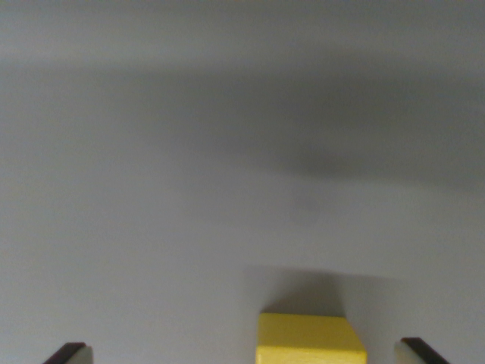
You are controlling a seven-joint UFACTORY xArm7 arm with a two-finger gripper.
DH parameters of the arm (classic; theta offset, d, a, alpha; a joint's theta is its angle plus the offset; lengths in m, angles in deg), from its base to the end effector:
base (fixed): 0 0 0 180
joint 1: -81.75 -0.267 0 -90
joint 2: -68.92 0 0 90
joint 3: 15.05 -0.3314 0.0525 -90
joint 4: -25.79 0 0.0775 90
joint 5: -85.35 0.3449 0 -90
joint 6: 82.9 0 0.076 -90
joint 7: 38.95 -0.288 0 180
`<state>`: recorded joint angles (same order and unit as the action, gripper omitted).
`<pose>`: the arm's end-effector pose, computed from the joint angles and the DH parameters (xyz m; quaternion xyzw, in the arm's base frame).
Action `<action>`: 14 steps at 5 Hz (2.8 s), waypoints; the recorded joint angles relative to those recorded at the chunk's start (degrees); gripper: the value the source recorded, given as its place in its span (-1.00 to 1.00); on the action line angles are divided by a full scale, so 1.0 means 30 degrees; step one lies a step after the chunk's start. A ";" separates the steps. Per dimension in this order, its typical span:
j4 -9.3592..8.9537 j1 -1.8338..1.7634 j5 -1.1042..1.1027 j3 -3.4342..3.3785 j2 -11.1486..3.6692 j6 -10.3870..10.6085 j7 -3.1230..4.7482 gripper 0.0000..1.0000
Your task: Pick yellow cube
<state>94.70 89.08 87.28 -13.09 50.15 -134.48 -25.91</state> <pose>0.5334 -0.0819 0.1126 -0.9996 -0.0229 0.0107 0.0098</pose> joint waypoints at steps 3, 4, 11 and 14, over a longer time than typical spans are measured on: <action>-0.0491 0.0122 0.0079 0.0061 -0.0379 0.0752 0.0305 -1.00; -0.0919 0.0229 0.0148 0.0115 -0.0710 0.1409 0.0571 -1.00; -0.1963 0.0488 0.0315 0.0246 -0.1517 0.3008 0.1220 -1.00; -0.2323 0.0578 0.0373 0.0291 -0.1795 0.3559 0.1444 -1.00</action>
<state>87.74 90.81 88.40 -12.22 44.77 -123.80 -21.58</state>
